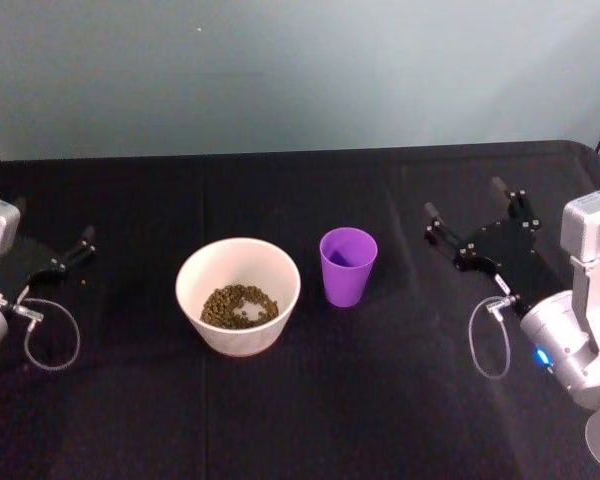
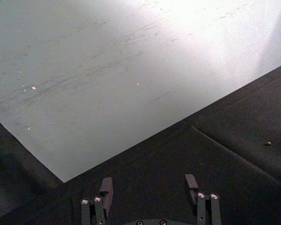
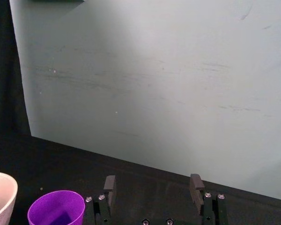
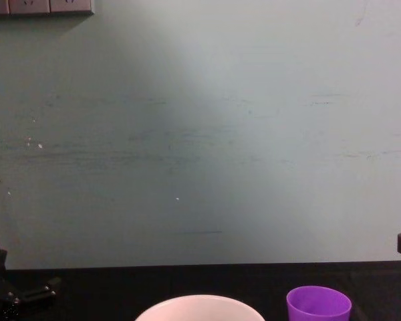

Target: Pick up the cup and pour the mung beans from the cup into the bowl.

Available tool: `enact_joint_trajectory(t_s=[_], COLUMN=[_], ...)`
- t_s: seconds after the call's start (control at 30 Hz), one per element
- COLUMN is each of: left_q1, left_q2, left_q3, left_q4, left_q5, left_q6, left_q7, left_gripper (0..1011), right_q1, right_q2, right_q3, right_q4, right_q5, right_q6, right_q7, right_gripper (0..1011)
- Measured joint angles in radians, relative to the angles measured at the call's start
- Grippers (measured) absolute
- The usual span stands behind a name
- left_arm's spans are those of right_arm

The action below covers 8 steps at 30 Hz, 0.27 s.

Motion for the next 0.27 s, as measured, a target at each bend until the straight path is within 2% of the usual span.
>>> enact_joint_trajectory(t_s=[0.27], left_q1=[0.0], left_q2=[0.0], left_q3=[0.0], left_q4=[0.0], left_q5=[0.0], left_q6=[0.0], left_q7=[0.0], left_gripper=[1000], right_q1=[0.0], right_q2=[0.0], right_q3=[0.0], right_q4=[-0.001], right_q5=[0.001], right_q6=[0.001], right_q7=[0.0], right_gripper=[1003])
